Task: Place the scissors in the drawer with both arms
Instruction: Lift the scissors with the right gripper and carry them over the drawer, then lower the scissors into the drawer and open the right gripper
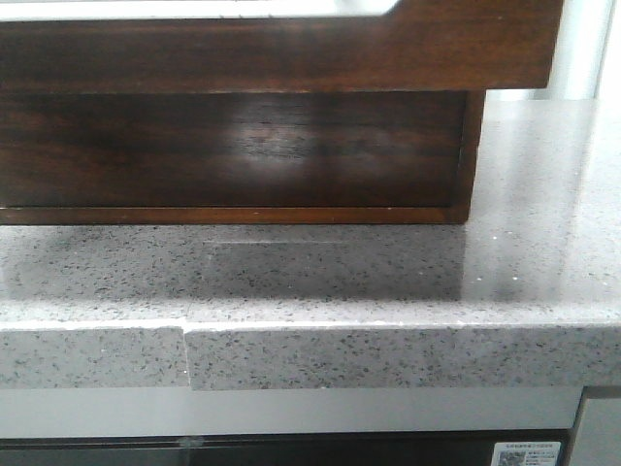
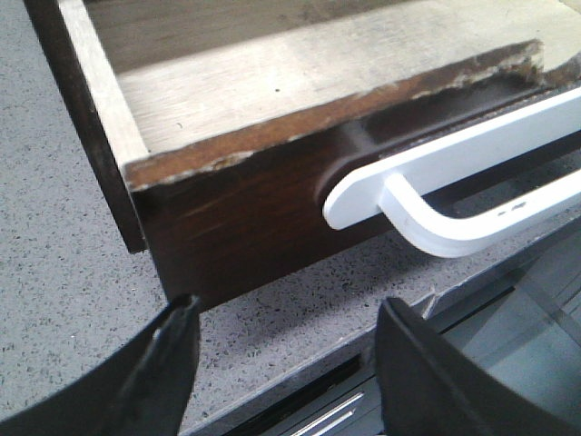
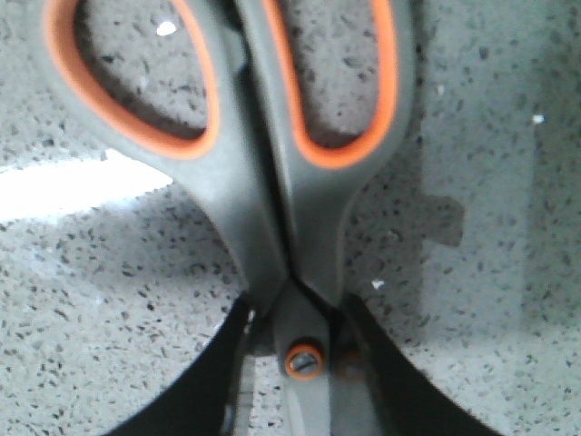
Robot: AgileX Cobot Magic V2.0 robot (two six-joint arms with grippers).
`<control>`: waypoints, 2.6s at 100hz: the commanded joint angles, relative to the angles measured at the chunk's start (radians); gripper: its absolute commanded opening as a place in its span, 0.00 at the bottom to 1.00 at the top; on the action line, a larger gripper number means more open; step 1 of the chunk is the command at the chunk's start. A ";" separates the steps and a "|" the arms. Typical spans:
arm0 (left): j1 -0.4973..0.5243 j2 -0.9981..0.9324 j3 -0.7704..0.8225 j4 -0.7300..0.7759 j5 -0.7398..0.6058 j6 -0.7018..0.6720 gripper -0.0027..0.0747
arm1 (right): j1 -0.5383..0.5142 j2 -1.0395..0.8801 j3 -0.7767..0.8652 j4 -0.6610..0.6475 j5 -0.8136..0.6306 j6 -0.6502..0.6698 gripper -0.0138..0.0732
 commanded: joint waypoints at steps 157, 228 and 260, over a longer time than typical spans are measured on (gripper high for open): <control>-0.008 0.007 -0.034 -0.027 -0.067 -0.010 0.53 | 1.100 -0.429 -0.478 -0.029 0.086 -0.231 0.16; -0.008 0.007 -0.034 -0.019 -0.067 -0.010 0.53 | 1.331 -0.178 -0.403 -0.451 0.086 -0.199 0.16; -0.008 0.007 -0.034 -0.017 -0.067 -0.010 0.53 | 1.327 -0.171 -0.383 -0.469 0.086 -0.199 0.16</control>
